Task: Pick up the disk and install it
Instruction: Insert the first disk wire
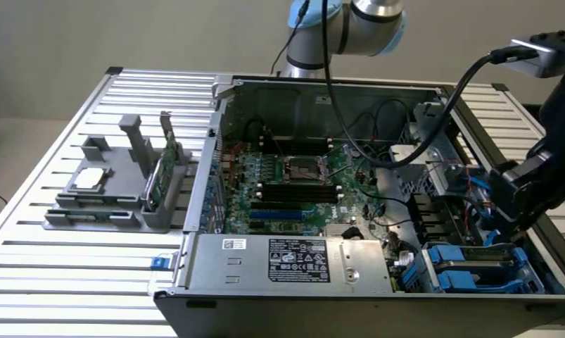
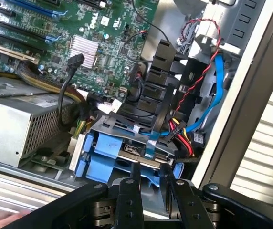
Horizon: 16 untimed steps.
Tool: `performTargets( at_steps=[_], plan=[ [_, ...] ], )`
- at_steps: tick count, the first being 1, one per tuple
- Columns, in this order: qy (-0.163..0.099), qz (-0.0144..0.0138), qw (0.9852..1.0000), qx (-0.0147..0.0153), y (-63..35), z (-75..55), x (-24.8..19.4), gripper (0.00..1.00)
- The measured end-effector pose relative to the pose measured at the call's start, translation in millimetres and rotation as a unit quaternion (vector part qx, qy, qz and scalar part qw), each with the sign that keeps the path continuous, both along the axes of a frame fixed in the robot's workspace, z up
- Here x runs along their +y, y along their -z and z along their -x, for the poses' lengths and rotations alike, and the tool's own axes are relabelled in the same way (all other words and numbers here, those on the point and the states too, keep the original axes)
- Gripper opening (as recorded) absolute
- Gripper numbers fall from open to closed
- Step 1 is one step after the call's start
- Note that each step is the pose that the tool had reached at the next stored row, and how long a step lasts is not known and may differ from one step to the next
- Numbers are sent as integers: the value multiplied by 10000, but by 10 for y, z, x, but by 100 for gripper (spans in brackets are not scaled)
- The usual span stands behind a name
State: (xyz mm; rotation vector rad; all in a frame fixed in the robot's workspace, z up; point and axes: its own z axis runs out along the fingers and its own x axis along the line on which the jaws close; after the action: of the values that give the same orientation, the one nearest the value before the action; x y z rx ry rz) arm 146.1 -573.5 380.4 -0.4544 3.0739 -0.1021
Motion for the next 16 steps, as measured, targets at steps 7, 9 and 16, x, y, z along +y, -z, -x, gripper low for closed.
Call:
performTargets(
  at_steps=[7,9,16],
  plan=[
    [573,0,9984,-2,2,-1,0,31],
    [744,0,9972,-2,3,0,0,31],
    [1332,1,9911,-2,7,-1,0,31]
  ],
)
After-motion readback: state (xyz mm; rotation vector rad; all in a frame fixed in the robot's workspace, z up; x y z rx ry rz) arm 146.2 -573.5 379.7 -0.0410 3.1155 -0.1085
